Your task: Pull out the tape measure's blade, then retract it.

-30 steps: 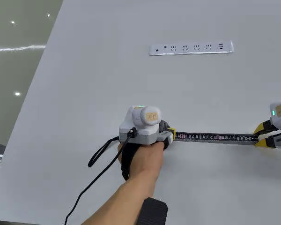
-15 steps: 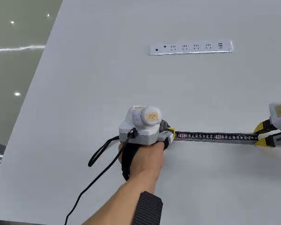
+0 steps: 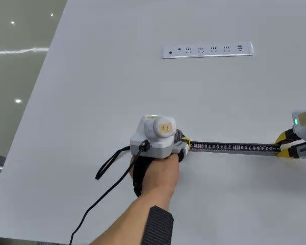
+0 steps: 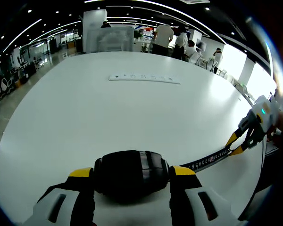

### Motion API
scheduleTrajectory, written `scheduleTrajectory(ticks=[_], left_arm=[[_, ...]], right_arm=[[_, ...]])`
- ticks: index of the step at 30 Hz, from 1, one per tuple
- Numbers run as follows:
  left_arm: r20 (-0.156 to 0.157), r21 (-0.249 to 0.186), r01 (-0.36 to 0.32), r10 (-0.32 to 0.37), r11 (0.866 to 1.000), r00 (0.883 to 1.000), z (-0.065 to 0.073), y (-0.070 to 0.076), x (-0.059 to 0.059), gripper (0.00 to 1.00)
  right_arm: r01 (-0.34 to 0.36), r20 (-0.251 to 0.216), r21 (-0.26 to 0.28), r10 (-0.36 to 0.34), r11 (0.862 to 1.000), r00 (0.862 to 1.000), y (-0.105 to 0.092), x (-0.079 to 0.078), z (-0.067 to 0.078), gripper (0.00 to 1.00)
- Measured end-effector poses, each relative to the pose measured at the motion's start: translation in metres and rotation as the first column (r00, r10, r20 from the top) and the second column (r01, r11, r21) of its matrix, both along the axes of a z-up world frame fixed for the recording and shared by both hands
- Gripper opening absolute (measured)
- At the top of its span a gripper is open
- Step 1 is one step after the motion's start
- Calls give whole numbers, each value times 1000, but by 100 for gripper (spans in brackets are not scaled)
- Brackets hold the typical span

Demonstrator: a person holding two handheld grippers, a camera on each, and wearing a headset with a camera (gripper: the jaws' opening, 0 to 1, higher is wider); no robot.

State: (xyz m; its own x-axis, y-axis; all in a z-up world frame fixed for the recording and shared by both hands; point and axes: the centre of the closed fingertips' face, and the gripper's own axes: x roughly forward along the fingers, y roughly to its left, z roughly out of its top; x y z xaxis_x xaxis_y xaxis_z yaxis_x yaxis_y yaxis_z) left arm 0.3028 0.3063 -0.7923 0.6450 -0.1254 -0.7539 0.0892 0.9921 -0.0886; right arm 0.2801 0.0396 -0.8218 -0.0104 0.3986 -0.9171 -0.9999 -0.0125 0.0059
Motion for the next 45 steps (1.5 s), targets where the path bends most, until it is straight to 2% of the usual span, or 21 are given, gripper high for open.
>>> scheduleTrajectory(ticks=[9,17,21,36,45], left_arm=[[17,0,15,-15,1000,1000,0,0,0,60],[15,4,24,-24,1000,1000,-1,1,0,58],[16,3,27,-27,1000,1000,-1,0,0,58],[15,1,37,-37,999,999,-1,0,0,58],[20,2,43,-43,999,999,0,1,0,58]], right_arm=[[3,2,1,-3,1000,1000,0,0,0,11],[23,1,5,-23,1000,1000,1,0,0,11],[33,-4,37,-33,999,999,10,-1,1,11],[42,-14,69,-41,997,999,30,0,5,11],[62,-31,82,-60,995,998,36,1,4,10]])
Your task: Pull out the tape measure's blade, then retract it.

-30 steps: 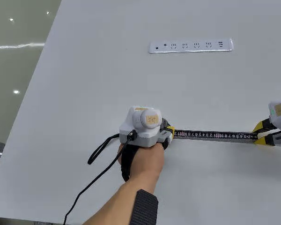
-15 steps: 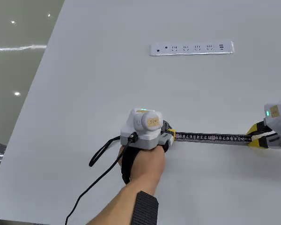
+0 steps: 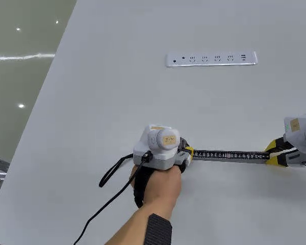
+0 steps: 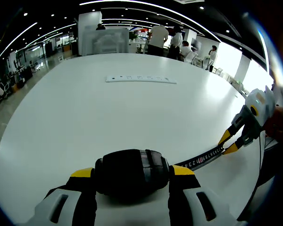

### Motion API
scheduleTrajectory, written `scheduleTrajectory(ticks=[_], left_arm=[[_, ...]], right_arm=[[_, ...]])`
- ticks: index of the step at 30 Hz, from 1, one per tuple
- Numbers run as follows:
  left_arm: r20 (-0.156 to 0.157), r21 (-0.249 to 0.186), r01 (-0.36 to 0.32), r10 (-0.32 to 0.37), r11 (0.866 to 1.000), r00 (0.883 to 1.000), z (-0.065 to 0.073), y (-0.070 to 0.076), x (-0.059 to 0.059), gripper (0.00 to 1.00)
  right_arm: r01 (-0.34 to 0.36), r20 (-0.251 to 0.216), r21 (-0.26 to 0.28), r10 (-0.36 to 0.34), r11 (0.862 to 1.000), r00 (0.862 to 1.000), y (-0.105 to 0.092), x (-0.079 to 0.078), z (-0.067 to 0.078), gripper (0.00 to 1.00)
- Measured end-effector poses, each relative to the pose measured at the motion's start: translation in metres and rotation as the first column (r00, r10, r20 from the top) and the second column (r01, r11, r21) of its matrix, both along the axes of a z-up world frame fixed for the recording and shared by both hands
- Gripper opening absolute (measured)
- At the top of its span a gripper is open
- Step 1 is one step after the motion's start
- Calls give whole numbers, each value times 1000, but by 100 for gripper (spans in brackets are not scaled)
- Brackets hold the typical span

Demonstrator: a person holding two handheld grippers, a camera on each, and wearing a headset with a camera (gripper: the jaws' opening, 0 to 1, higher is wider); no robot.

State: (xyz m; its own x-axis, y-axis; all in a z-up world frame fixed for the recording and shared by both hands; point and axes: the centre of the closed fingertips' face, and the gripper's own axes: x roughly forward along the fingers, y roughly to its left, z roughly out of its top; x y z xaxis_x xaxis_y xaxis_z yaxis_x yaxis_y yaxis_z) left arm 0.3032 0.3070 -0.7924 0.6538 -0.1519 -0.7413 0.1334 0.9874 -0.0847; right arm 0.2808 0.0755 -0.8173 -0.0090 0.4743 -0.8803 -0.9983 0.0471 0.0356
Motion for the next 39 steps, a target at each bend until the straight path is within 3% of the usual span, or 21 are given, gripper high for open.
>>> scheduleTrajectory(ticks=[23,39], left_arm=[[-6,-6,2,-2,1000,1000,-1,-1,-1,58],[-6,-14,0,0,1000,1000,0,-1,-3,58]], right_arm=[[-15,6,36,14,999,1000,31,-1,-4,10],[-26,6,60,26,998,1000,58,2,2,10]])
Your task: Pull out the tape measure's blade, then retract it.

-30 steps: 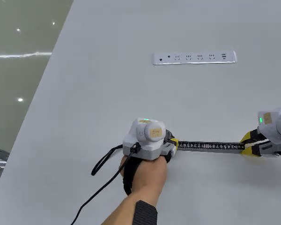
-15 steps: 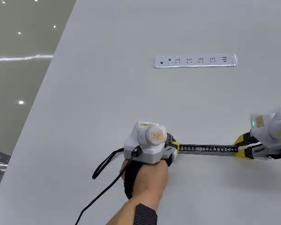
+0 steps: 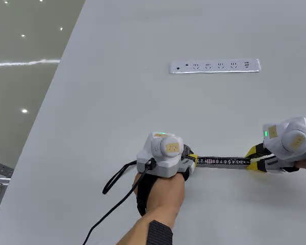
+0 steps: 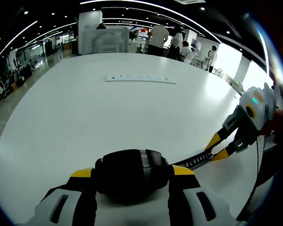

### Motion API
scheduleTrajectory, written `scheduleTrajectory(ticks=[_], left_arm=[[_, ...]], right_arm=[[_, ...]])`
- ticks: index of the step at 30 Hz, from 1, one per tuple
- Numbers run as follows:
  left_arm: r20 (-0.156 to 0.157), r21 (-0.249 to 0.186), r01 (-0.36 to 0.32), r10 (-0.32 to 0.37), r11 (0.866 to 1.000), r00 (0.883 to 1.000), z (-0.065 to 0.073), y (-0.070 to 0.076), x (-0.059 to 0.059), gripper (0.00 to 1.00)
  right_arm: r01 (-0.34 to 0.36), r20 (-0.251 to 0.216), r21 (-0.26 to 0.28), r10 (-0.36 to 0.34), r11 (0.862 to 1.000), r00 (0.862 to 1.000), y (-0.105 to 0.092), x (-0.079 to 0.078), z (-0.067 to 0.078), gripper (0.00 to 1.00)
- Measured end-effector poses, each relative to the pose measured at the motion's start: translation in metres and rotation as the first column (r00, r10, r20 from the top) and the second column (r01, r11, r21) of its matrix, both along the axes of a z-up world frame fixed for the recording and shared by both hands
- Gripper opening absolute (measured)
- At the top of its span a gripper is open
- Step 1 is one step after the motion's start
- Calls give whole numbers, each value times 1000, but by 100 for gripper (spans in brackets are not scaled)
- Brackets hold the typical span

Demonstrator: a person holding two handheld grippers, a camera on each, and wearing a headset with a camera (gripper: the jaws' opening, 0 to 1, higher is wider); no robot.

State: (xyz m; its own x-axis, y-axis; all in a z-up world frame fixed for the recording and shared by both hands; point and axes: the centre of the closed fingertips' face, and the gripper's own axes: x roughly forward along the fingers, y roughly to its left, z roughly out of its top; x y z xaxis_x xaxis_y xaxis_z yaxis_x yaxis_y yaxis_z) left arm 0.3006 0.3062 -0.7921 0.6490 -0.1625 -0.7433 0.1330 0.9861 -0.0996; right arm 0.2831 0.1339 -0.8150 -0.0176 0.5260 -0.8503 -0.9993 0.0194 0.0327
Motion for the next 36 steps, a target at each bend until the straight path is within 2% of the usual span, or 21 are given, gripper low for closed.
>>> scheduleTrajectory(ticks=[36], left_arm=[[-5,-10,-2,2,1000,1000,-1,1,1,57]], right_arm=[[-13,-2,40,13,999,1000,31,3,-3,10]])
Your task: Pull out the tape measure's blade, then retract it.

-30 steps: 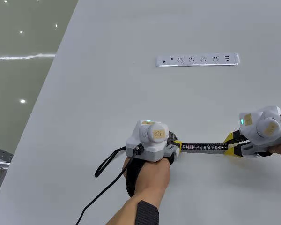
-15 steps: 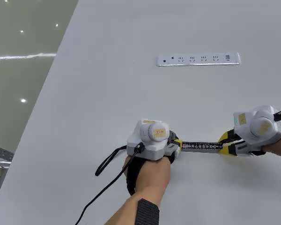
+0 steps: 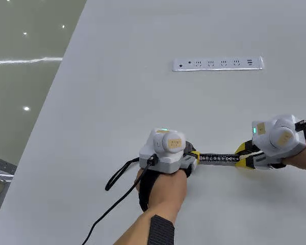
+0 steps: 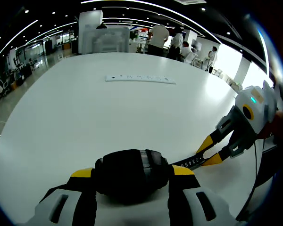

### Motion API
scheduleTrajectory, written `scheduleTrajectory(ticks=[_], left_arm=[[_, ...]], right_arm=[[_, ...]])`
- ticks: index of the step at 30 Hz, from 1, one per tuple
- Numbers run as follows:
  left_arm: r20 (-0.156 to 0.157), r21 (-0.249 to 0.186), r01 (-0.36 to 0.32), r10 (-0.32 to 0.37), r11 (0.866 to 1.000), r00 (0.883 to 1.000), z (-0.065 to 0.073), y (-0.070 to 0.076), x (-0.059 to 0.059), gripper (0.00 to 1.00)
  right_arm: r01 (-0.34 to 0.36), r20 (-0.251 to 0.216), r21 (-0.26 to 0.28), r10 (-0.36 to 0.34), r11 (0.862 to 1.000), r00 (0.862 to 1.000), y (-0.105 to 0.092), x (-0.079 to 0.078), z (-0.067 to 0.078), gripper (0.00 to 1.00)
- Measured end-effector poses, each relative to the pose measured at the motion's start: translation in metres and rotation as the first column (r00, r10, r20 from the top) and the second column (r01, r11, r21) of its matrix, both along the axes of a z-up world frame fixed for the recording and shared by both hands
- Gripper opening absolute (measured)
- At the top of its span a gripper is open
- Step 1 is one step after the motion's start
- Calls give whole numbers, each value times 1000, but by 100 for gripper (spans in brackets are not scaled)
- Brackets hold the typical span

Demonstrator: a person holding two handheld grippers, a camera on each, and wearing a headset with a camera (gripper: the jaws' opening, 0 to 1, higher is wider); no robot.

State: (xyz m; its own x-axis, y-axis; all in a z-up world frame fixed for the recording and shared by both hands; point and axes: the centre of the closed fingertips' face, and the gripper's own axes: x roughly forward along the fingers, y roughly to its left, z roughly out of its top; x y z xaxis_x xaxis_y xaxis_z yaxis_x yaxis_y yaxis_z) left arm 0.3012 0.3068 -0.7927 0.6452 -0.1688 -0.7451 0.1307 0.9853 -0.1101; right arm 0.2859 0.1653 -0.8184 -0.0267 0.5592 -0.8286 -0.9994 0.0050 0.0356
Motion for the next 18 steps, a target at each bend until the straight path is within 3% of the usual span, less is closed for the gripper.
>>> scheduleTrajectory(ticks=[18], left_arm=[[0,-2,4,-4,1000,1000,0,0,0,57]], right_arm=[[-14,1,17,14,1000,1000,17,-2,-1,10]])
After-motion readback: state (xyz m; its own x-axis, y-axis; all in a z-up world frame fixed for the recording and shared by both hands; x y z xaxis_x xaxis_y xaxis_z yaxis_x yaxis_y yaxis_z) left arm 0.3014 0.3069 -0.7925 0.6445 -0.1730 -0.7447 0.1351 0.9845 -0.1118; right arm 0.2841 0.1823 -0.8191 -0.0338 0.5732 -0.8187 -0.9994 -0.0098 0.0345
